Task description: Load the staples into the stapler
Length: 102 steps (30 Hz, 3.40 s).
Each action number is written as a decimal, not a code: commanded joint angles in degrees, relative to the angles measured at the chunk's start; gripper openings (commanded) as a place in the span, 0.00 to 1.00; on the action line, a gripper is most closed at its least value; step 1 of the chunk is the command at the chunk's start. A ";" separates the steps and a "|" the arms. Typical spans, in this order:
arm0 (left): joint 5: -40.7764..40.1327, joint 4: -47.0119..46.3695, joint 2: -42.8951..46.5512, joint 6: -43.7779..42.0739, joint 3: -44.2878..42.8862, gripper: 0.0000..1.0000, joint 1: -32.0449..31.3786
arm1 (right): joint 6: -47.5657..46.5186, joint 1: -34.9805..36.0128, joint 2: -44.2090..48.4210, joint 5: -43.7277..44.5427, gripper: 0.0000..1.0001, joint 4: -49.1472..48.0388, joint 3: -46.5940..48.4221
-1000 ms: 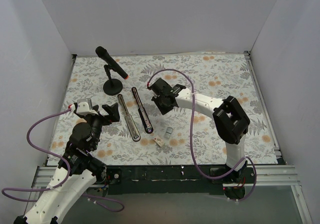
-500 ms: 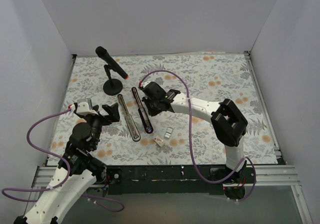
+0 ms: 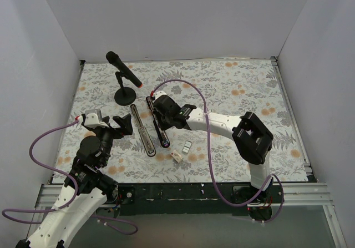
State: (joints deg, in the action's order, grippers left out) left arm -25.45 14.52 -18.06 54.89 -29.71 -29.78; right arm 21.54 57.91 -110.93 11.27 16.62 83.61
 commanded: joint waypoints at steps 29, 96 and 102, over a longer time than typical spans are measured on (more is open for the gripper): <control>0.67 -0.81 0.49 -0.40 0.53 0.98 0.51 | 2.28 3.00 -4.20 9.73 0.19 -2.12 1.20; 1.37 -0.99 -2.41 -0.40 0.36 0.98 1.22 | 1.84 4.14 -3.67 10.62 0.19 -3.62 -0.38; 1.46 -0.99 -2.41 -0.40 0.45 0.98 1.30 | 2.19 4.14 -4.11 10.27 0.19 -3.44 -0.38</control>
State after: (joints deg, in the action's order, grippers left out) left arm -24.53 14.31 -20.10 54.87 -29.61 -28.95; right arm 22.79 61.80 -114.91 20.93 14.37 83.55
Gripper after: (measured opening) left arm 0.982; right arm 0.207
